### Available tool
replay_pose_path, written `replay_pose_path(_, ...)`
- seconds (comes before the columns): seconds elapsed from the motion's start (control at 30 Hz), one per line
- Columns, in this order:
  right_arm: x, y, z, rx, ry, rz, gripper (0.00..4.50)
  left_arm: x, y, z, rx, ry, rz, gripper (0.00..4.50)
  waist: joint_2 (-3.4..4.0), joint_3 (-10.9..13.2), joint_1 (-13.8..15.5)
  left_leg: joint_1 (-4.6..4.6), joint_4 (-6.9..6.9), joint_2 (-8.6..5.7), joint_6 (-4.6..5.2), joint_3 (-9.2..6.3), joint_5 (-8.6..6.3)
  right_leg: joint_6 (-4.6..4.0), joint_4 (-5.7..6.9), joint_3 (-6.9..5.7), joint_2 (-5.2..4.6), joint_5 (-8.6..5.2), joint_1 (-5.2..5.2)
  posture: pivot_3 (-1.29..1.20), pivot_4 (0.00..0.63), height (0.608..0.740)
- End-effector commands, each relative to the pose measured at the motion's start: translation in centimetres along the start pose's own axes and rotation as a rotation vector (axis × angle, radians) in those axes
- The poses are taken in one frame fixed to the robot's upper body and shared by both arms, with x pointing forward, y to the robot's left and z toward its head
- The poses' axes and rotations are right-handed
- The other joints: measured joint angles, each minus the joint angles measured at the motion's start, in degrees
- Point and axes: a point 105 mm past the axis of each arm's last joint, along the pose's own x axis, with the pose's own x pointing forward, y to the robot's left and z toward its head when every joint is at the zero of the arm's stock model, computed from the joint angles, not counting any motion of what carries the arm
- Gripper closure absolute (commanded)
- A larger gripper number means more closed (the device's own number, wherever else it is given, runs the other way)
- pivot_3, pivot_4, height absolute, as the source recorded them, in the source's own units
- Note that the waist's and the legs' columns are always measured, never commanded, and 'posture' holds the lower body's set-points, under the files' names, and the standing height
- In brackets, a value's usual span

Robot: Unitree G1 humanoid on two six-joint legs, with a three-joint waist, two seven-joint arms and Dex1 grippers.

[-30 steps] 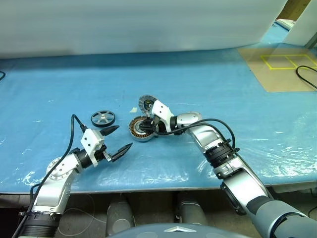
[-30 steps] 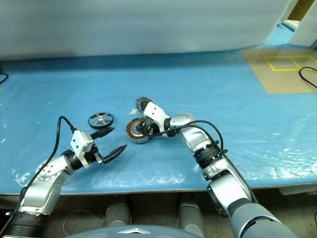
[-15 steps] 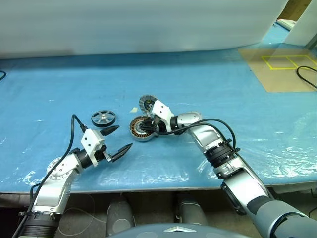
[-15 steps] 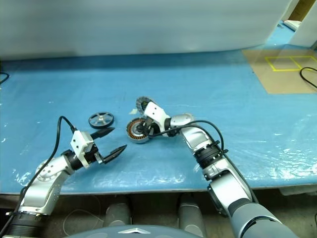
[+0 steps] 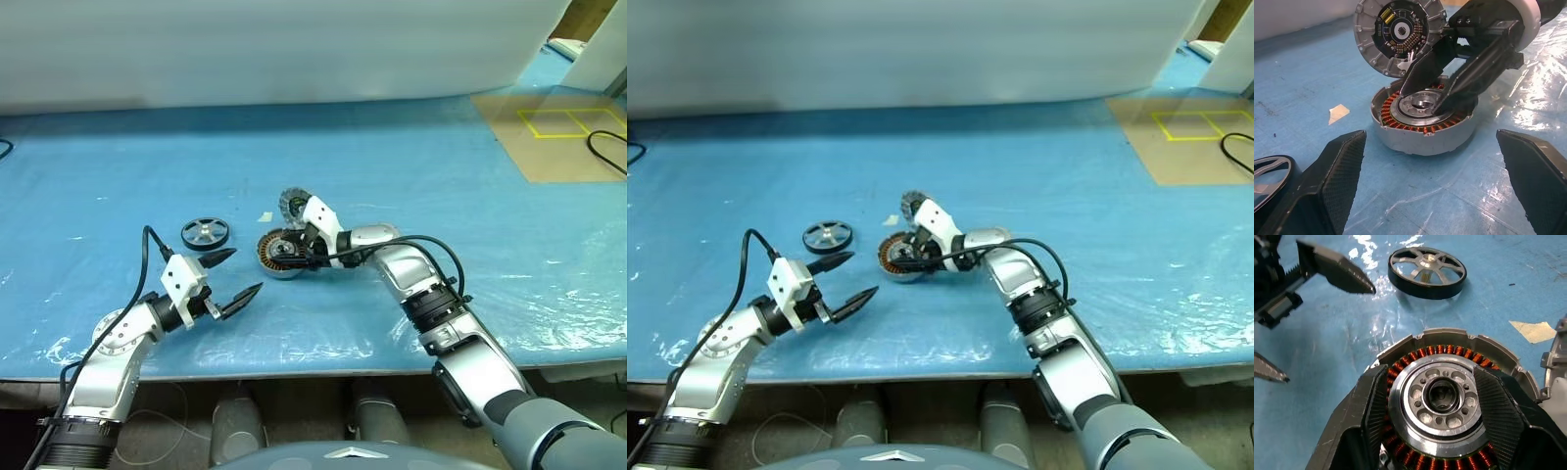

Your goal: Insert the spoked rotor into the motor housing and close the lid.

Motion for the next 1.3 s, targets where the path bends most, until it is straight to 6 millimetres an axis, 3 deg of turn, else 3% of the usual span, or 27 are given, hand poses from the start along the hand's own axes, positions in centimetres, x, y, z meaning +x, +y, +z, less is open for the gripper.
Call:
replay_pose_path(0.03, -0.2, -0.1, 1.7, 0.018, -0.068, -0.001, 1.6, 0.1, 0.0, 0.7, 0.024, -0.015, -0.013, 0.0, 0.0, 0.0, 0.0, 0.0, -0.02, 0.0, 0.0, 0.0, 0.0, 0.0, -0.02, 0.0, 0.0, 0.0, 0.0, 0.0, 0.15, 0.74)
replay_pose_path(0.23, -0.1, -0.6, 1.7, 0.012, -0.073, -0.044, 1.6, 0.1, 0.0, 0.6, 0.024, -0.013, -0.015, 0.0, 0.0, 0.0, 0.0, -0.06, -0.08, -0.01, -0.01, 0.0, 0.01, 0.0, -0.06, -0.02, 0.0, 0.0, -0.06, 0.0, 0.15, 0.74)
replay_pose_path(0.27, -0.1, -0.8, 1.8, 0.015, -0.076, -0.051, 1.77, 0.2, 0.0, 0.6, 0.024, -0.014, -0.016, 0.0, 0.0, 0.0, 0.0, -0.06, -0.08, -0.01, -0.01, 0.0, 0.01, 0.0, -0.06, -0.02, 0.0, 0.0, -0.06, 0.0, 0.15, 0.74)
replay_pose_path(0.33, -0.1, -0.9, 1.8, 0.02, -0.079, -0.059, 2.19, 0.2, 0.0, 0.6, 0.024, -0.014, -0.018, 0.0, 0.0, 0.0, 0.0, -0.06, -0.08, -0.01, -0.01, 0.0, 0.01, 0.0, -0.06, -0.02, 0.0, 0.0, -0.06, 0.0, 0.15, 0.74)
replay_pose_path(0.57, -0.2, -1.1, 2.2, 0.014, -0.097, -0.069, 4.47, 0.3, 0.0, 0.6, 0.024, -0.013, -0.019, 0.0, 0.0, 0.0, 0.0, -0.06, -0.09, -0.01, -0.01, 0.0, 0.01, 0.0, -0.06, -0.02, 0.0, 0.0, -0.06, 0.0, 0.15, 0.74)
replay_pose_path(1.0, -0.6, -0.8, 4.2, 0.005, -0.164, -0.045, 4.47, 0.4, -0.1, 0.5, 0.021, -0.011, -0.021, 0.0, 0.01, 0.0, 0.0, -0.06, -0.1, -0.01, -0.01, 0.0, 0.01, 0.0, -0.07, -0.01, 0.01, 0.0, -0.06, 0.0, 0.15, 0.74)
replay_pose_path(1.3, -0.4, -0.7, 2.4, -0.066, -0.073, -0.057, 4.47, 0.4, -0.1, 0.5, 0.022, -0.012, -0.02, 0.0, 0.01, 0.0, 0.0, -0.06, -0.09, -0.01, -0.01, 0.0, 0.01, 0.01, -0.07, -0.01, 0.01, 0.0, -0.06, 0.0, 0.15, 0.74)
